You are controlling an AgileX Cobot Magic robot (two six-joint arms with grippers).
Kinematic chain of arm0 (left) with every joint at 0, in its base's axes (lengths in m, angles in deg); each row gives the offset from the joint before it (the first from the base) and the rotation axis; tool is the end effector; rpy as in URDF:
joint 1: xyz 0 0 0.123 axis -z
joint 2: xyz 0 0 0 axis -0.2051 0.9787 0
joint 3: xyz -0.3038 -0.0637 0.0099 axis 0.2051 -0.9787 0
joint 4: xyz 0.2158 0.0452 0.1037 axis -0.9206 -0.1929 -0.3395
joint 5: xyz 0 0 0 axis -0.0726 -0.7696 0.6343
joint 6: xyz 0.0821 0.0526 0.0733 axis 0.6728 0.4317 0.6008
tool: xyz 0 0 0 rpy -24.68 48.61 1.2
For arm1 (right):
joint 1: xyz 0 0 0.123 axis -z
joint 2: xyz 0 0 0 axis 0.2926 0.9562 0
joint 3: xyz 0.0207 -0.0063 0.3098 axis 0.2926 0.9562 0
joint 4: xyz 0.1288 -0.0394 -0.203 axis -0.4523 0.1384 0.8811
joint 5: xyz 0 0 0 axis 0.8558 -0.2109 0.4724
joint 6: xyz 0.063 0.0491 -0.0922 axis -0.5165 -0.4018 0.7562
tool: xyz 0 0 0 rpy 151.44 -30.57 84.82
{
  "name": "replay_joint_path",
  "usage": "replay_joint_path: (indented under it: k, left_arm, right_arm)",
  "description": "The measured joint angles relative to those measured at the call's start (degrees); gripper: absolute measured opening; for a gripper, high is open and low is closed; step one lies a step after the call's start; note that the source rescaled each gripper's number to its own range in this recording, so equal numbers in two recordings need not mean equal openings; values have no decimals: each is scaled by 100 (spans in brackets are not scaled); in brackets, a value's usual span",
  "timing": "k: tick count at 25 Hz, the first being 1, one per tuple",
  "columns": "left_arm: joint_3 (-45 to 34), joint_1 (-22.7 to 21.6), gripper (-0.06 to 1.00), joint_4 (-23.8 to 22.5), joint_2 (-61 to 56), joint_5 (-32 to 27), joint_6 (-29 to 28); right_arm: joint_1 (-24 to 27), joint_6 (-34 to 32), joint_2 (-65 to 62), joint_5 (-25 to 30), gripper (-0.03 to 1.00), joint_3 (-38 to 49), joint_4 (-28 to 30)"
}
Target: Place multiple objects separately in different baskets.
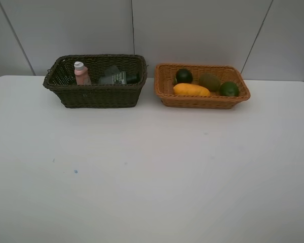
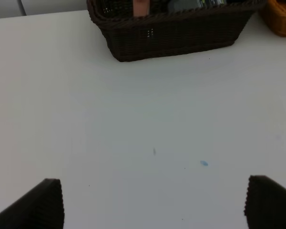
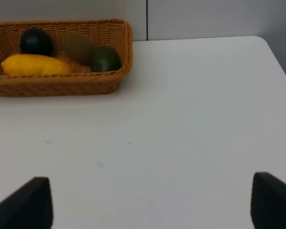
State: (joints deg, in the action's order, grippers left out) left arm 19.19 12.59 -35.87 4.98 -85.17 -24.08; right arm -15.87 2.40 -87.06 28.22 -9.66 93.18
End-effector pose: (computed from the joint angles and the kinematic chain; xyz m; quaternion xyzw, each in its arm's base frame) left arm -0.0112 -0.0120 0.2612 0.0685 0.8446 -0.0224 0.5305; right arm -0.0131 -0.0108 0.2655 0.0466 0.8441 -0.0349 0.5330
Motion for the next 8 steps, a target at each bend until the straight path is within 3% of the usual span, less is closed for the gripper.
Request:
replay_joint_path:
  k: [8]
  left_arm:
    - [0,0,100,0,0,0,4]
  right_arm:
    - [0,0,0,0,100,0,0]
